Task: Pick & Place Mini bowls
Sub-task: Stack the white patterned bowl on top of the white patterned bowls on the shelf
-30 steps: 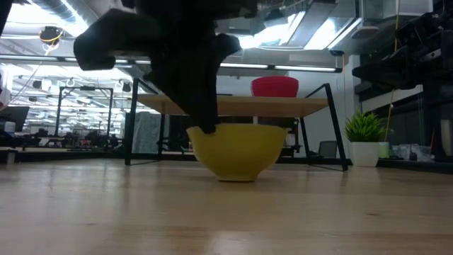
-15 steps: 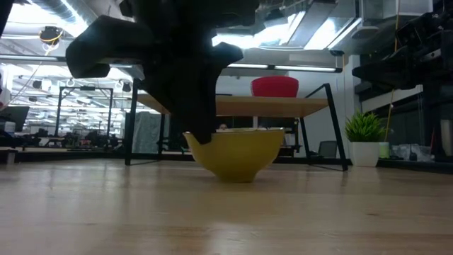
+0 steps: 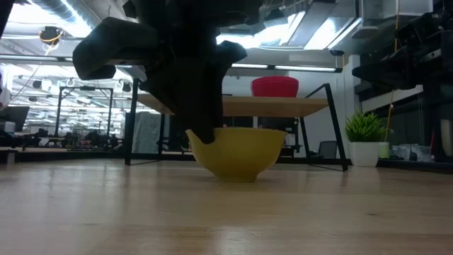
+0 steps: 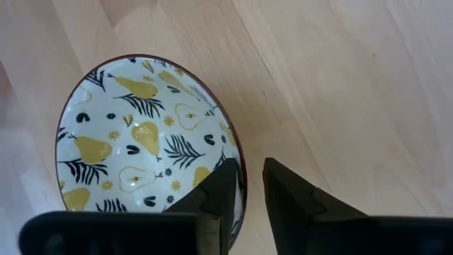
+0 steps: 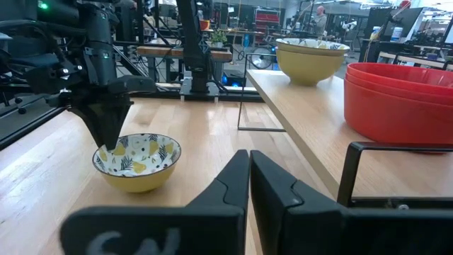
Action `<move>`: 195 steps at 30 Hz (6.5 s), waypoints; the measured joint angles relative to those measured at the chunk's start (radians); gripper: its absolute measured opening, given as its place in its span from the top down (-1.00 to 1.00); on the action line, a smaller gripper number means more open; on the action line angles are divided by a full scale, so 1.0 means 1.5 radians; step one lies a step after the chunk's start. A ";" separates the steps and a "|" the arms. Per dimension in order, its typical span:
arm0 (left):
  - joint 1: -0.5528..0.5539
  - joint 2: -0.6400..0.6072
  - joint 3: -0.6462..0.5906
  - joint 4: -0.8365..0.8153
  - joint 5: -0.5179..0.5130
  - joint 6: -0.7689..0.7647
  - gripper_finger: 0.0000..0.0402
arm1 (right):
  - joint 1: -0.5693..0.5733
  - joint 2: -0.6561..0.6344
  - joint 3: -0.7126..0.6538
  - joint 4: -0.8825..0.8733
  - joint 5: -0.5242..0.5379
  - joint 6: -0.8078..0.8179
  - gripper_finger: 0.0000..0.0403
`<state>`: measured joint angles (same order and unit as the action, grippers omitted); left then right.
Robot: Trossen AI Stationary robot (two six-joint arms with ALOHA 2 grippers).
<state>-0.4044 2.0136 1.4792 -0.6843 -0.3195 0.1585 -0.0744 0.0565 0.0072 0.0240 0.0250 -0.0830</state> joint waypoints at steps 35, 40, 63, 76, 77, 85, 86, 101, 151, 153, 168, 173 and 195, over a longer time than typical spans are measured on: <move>0.001 -0.003 0.050 -0.064 -0.068 -0.011 0.98 | 0.000 0.000 0.000 0.000 0.000 0.000 0.91; -0.014 -0.004 0.090 -0.121 -0.107 -0.015 0.99 | 0.000 0.000 0.000 0.000 0.000 0.000 0.91; -0.071 -0.033 0.224 -0.381 -0.204 -0.151 0.99 | 0.000 0.000 0.000 0.000 0.000 0.000 0.91; -0.061 -0.120 0.224 -0.448 -0.246 -0.209 0.99 | 0.000 0.000 0.000 0.000 0.000 0.000 0.91; -0.057 -0.128 0.224 -0.451 -0.249 -0.209 0.99 | 0.000 0.000 0.000 0.000 0.000 0.000 0.91; -0.024 -0.182 0.224 -0.473 -0.266 -0.186 0.99 | 0.000 0.000 0.000 0.000 0.000 0.000 0.91; -0.019 -0.187 0.224 -0.477 -0.274 -0.183 0.99 | 0.000 0.000 0.000 0.000 0.000 0.000 0.91; 0.074 -0.229 0.224 -0.485 -0.299 -0.126 0.99 | 0.000 0.000 0.000 0.000 0.000 0.000 0.91; 0.363 -0.198 0.216 -0.413 -0.130 0.055 0.99 | 0.000 0.002 0.000 0.000 0.000 0.000 0.91; 0.367 -0.195 0.216 -0.416 -0.119 0.049 0.99 | 0.000 0.002 0.000 0.000 0.000 0.000 0.91; 0.389 -0.191 0.216 -0.417 -0.084 0.025 0.98 | 0.000 0.001 0.000 0.000 0.000 0.000 0.91; 0.390 -0.191 0.216 -0.418 -0.084 0.025 0.93 | 0.000 0.001 0.000 0.000 0.000 0.000 0.91; 0.376 -0.191 0.230 -0.419 -0.090 0.048 0.76 | 0.000 0.001 0.000 0.000 0.000 0.000 0.91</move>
<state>0.1603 1.7265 1.8246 -1.3132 -0.4545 0.2300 -0.0744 0.0586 0.0072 0.0238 0.0250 -0.0830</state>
